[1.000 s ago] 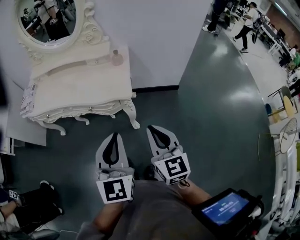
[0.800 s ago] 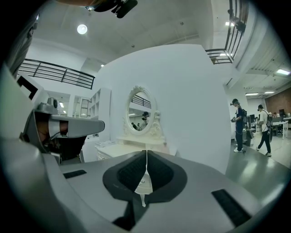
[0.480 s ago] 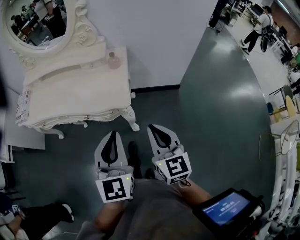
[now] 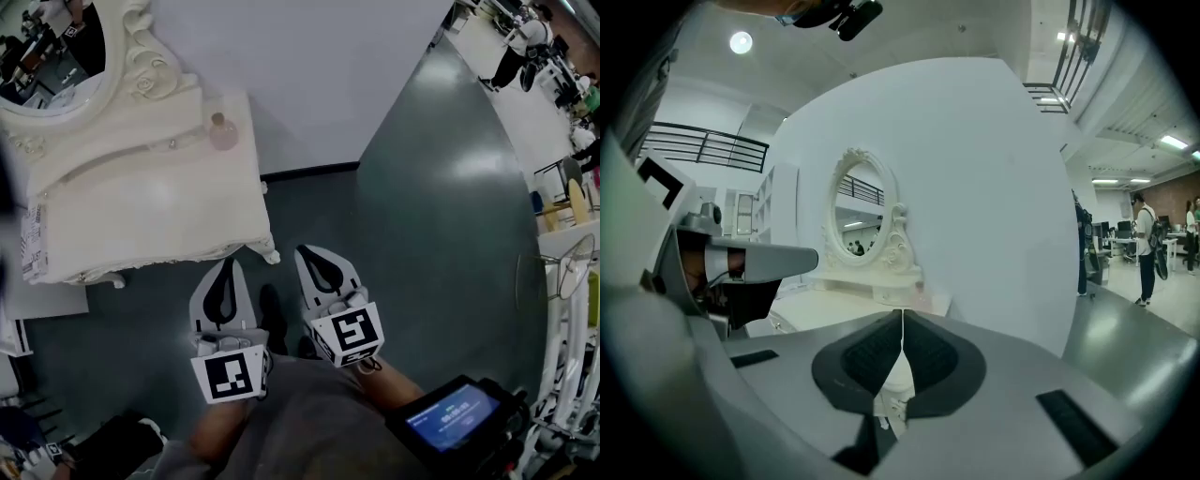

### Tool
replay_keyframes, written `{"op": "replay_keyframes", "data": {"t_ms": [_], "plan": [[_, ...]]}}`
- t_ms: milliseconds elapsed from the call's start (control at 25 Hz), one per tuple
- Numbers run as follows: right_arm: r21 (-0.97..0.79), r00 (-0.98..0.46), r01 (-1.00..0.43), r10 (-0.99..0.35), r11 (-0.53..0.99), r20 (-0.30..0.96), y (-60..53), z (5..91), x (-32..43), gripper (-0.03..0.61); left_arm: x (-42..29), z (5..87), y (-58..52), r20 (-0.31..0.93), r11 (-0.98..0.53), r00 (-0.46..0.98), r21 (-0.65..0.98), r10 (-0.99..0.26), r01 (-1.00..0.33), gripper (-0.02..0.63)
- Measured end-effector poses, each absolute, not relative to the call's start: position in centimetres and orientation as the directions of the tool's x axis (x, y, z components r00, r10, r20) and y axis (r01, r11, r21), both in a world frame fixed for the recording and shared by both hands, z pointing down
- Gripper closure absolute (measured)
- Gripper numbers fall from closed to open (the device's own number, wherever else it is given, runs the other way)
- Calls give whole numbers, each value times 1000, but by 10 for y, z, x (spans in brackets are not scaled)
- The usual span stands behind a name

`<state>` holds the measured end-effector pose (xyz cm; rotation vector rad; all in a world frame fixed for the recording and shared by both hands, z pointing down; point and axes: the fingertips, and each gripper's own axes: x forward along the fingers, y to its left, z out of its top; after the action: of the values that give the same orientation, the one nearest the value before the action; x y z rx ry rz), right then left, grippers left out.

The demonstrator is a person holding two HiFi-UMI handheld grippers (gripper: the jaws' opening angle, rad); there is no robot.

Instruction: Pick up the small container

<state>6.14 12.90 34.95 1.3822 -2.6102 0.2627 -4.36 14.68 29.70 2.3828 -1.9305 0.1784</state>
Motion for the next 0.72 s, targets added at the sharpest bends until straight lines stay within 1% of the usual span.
{"op": "replay_keyframes", "data": {"t_ms": [240, 720], "plan": [[-65, -513, -856, -827, 512, 230, 71, 343, 36, 563, -71, 292, 85, 129, -256, 251, -17, -959, -967, 600], [8, -453, -889, -882, 458, 126, -2, 295, 25, 563, -88, 250, 4, -10, -312, 313, -31, -950, -949, 600]]}}
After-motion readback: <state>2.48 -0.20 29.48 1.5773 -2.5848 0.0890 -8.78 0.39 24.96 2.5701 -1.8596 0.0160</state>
